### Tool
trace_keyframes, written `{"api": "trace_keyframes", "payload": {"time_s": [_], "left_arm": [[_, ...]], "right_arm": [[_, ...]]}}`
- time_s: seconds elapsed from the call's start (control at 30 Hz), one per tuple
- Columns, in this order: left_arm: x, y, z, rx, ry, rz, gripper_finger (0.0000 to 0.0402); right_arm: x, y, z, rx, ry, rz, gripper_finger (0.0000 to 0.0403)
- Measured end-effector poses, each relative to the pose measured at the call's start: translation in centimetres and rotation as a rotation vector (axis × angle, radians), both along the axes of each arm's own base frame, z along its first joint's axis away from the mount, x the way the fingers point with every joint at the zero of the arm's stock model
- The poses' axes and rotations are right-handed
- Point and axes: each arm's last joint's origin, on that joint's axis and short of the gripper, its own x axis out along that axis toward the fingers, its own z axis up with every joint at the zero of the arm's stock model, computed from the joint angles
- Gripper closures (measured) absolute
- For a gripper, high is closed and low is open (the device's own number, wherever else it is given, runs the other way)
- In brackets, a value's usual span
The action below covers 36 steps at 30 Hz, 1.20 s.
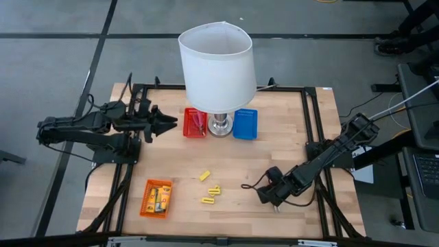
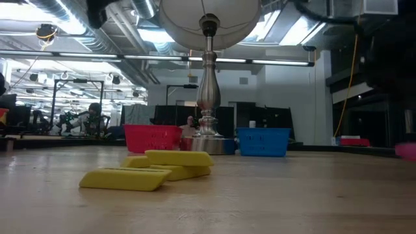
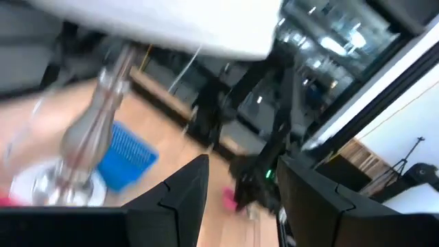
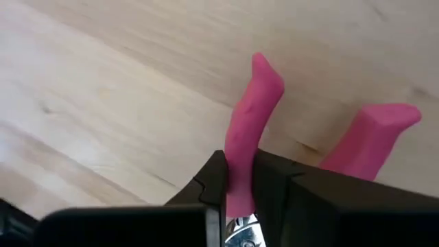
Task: Pick & Place School Supplies
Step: Put the pink hole puncher into the red basket
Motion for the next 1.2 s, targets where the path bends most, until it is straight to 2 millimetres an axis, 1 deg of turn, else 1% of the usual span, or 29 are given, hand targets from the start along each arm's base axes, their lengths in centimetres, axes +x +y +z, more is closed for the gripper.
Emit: {"api": "trace_keyframes", "payload": {"time_s": [0.07, 0.1, 0.23, 0.33, 0.4, 0.47, 0.53, 0.7, 0.83, 0.93, 1.0, 1.07, 1.2], "left_arm": [[-0.3, -0.2, -0.7, -0.054, 0.073, -0.018, 0.0231], [-0.4, -0.3, -1.1, -0.083, 0.110, -0.040, 0.0231], [-0.3, -1.3, -1.8, -0.167, 0.187, -0.182, 0.0231], [0.2, -2.1, -1.8, -0.177, 0.192, -0.237, 0.0231], [0.8, -2.5, -1.8, -0.197, 0.185, -0.245, 0.0229], [1.7, -2.9, -1.5, -0.219, 0.150, -0.264, 0.0222], [2.8, -3.3, -1.1, -0.218, 0.089, -0.301, 0.0211], [5.7, -4.5, 0.2, -0.189, -0.132, -0.406, 0.0180], [7.8, -5.0, -0.5, -0.188, -0.141, -0.462, 0.0161], [9.0, -5.5, -0.6, -0.178, -0.211, -0.517, 0.0155], [9.5, -5.8, -0.2, -0.166, -0.287, -0.544, 0.0156], [9.8, -5.9, 0.0, -0.160, -0.355, -0.560, 0.0157], [11.0, -6.1, 0.0, -0.173, -0.363, -0.578, 0.0156]], "right_arm": [[0.6, 0.5, 1.0, -0.014, -0.043, 0.056, 0.0363], [1.2, 1.0, 1.9, -0.015, -0.100, 0.097, 0.0363], [4.0, 2.8, 6.9, -0.035, -0.370, 0.250, 0.0363], [6.0, 3.7, 11.4, -0.052, -0.574, 0.364, 0.0363], [7.0, 3.9, 14.2, -0.067, -0.684, 0.418, 0.0363], [7.7, 3.7, 16.5, -0.083, -0.765, 0.450, 0.0363], [8.4, 3.4, 18.2, -0.095, -0.845, 0.480, 0.0363], [10.7, 1.6, 21.0, -0.046, -1.118, 0.550, 0.0363], [12.2, -0.6, 23.4, -0.035, -1.379, 0.574, 0.0363], [12.8, -2.0, 24.6, -0.040, -1.511, 0.569, 0.0363], [13.2, -2.6, 24.9, -0.034, -1.561, 0.569, 0.0363], [13.7, -2.9, 24.8, -0.022, -1.594, 0.581, 0.0363], [15.4, -2.9, 23.7, 0.026, -1.650, 0.578, 0.0363]]}}
